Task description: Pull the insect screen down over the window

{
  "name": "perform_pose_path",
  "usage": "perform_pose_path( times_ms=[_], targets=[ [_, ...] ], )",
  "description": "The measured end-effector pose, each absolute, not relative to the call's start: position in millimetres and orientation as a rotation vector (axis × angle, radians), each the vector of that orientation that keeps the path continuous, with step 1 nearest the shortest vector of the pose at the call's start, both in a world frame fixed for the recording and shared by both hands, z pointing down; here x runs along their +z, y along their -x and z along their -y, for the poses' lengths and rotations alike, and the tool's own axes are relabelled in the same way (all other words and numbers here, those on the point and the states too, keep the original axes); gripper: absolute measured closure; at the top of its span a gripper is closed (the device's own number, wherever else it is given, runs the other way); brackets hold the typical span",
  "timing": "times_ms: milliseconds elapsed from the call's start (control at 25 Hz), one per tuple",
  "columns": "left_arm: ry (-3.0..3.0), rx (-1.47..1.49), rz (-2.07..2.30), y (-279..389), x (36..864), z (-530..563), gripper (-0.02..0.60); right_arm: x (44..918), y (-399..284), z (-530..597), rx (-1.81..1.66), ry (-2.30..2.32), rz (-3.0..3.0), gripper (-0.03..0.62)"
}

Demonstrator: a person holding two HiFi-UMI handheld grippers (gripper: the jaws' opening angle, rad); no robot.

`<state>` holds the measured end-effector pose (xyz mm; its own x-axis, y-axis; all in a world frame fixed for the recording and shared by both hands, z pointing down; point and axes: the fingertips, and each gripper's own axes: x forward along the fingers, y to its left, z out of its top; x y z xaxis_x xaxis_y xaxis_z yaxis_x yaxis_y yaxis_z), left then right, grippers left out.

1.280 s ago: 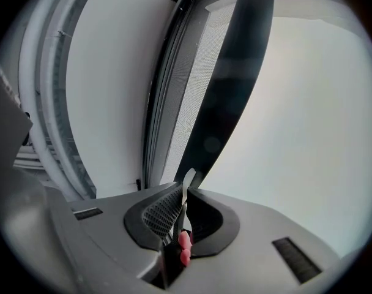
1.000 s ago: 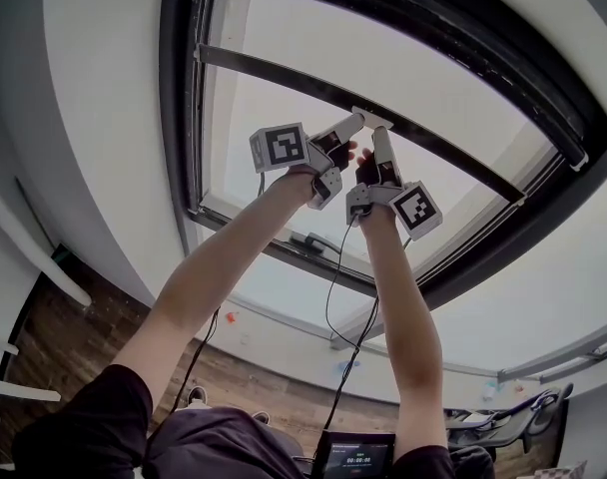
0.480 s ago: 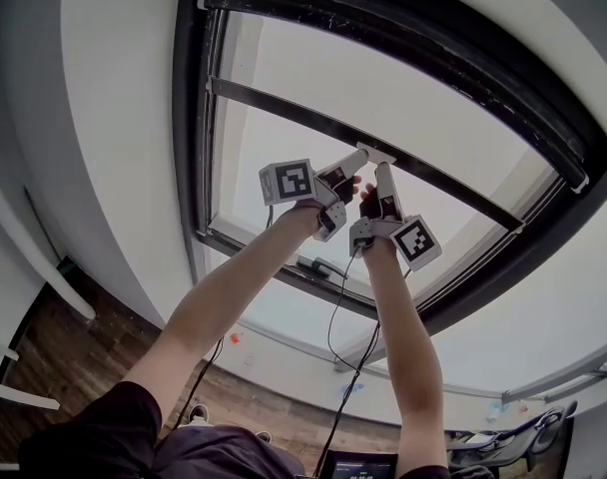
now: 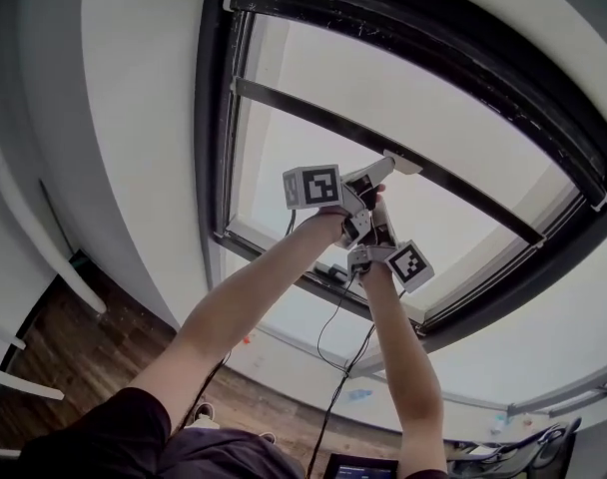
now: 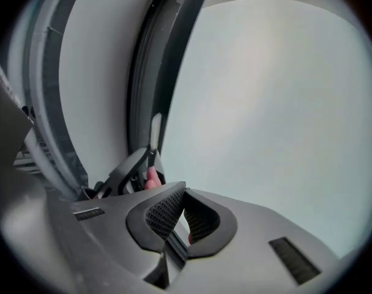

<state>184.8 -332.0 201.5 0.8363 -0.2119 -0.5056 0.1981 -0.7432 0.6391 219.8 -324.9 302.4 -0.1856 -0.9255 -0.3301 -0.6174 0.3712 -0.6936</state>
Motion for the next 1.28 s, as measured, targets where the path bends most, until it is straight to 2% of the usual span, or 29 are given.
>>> perform_pose_path(
  times_ms=[200,480,600,680,920,1040,1280],
  targets=[
    [-2.287,-0.786,0.017,-182.3,201.2,334.6,0.535,232.9,-224.9,313.8,-0.25,1.18,-2.04,0.577],
    [-2.27,-0.77,0.027,-183.1,205.1,335.4,0.535,220.2,-230.6,301.1,-0.221,1.085,-1.982,0.571],
    [-2.27,-0.764,0.024,-182.9,204.8,334.8,0.535,213.0,-231.5,305.7,-0.254,1.035,-1.971,0.52],
    [-2.27,-0.772,0.018,-183.1,203.7,335.1,0.535,206.9,-229.5,308.1,-0.261,1.019,-1.974,0.517],
    [-2.277,-0.775,0.013,-183.0,203.7,334.5,0.534,185.0,-229.8,311.8,-0.249,1.033,-1.954,0.517],
    [-2.261,-0.782,0.003,-183.0,204.1,334.7,0.534,189.3,-230.7,317.9,-0.27,1.099,-1.952,0.546],
    [-2.262,-0.778,0.002,-183.3,205.0,336.1,0.532,188.9,-232.7,317.9,-0.271,1.055,-1.935,0.557]
  ],
)
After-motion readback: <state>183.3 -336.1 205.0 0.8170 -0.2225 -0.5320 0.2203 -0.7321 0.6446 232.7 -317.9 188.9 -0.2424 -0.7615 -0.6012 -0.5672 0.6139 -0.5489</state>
